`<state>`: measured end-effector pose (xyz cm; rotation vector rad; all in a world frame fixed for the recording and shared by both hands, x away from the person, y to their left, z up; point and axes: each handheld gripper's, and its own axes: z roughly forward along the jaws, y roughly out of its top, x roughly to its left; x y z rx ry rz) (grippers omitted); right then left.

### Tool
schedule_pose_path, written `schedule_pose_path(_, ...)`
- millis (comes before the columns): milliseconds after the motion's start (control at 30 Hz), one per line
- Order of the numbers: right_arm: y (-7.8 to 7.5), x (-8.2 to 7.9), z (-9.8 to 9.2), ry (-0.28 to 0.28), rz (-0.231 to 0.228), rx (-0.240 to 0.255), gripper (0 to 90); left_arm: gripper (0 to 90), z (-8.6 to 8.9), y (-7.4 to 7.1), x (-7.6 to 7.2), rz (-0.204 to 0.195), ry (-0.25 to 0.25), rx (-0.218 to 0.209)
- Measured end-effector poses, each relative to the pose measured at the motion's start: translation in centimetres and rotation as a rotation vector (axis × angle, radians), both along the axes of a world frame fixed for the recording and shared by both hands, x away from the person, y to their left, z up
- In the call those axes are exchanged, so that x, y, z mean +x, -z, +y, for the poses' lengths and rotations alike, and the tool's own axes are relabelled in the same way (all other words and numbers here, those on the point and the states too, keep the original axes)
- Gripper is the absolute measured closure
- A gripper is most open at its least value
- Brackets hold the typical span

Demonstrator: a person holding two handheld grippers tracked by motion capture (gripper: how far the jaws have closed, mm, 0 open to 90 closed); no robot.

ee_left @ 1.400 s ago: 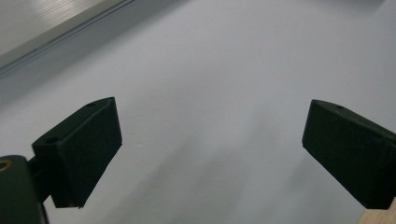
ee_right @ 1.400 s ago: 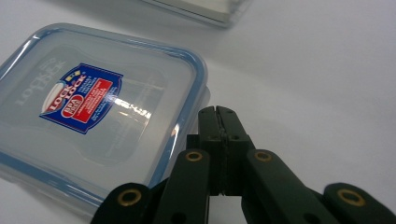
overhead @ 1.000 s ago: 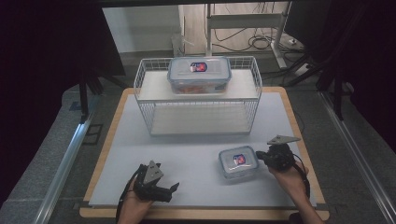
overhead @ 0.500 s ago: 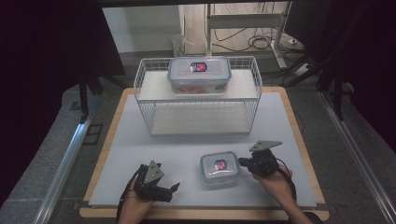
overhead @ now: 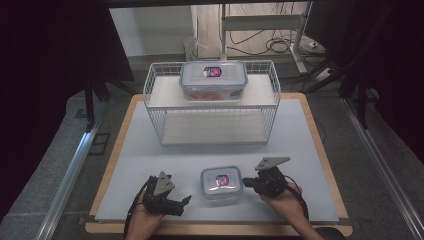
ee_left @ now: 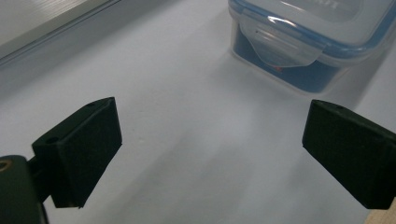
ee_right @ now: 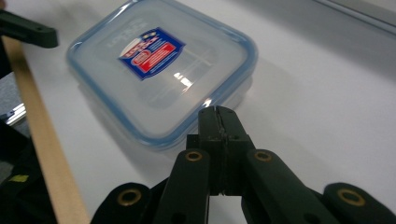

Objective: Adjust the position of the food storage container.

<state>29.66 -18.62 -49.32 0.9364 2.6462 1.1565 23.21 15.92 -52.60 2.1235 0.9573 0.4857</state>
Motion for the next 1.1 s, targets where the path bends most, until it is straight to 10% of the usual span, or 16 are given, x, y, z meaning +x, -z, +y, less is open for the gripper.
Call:
schedule_pose_path(767,0.3,-1.4,1.2,-0.090,0.062,0.020,89.2,4.5,0.7,0.1,0.3,0.025,-0.026,-0.012)
schedule_pose_path(1100,0.0,-0.1,-2.2,0.024,-0.023,0.012,53.2,6.5,1.5,0.1,0.4,0.053,-0.017,-0.057)
